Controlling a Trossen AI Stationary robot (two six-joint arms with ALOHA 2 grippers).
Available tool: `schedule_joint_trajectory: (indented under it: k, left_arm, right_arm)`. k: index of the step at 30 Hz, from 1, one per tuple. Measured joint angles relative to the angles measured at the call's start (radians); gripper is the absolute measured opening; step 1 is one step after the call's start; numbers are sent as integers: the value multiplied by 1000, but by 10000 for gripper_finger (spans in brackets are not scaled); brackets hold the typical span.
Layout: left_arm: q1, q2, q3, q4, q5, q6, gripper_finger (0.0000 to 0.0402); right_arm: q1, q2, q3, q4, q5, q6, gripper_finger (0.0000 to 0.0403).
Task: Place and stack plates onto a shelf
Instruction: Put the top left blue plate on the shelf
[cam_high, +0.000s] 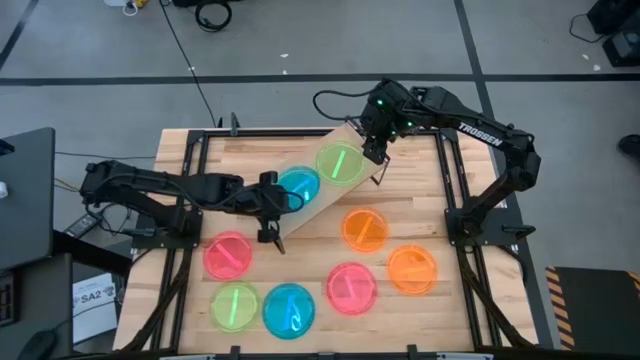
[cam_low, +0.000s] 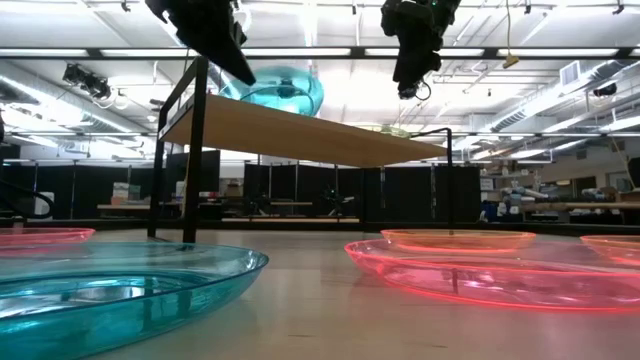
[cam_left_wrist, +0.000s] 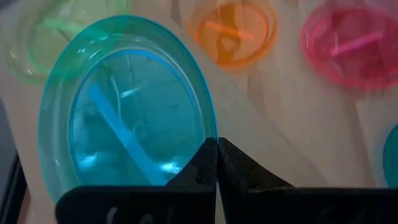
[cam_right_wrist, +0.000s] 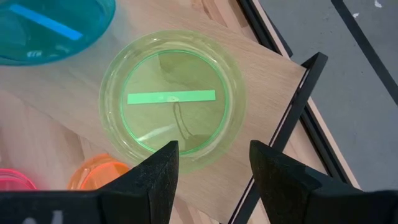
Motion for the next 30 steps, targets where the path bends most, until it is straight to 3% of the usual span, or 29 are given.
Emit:
schedule_joint_trajectory:
  k: [30]
  left_arm:
    - [0, 4, 1, -52, 38, -2, 25]
  right_arm:
    - [0, 0, 0, 0, 1, -2, 203]
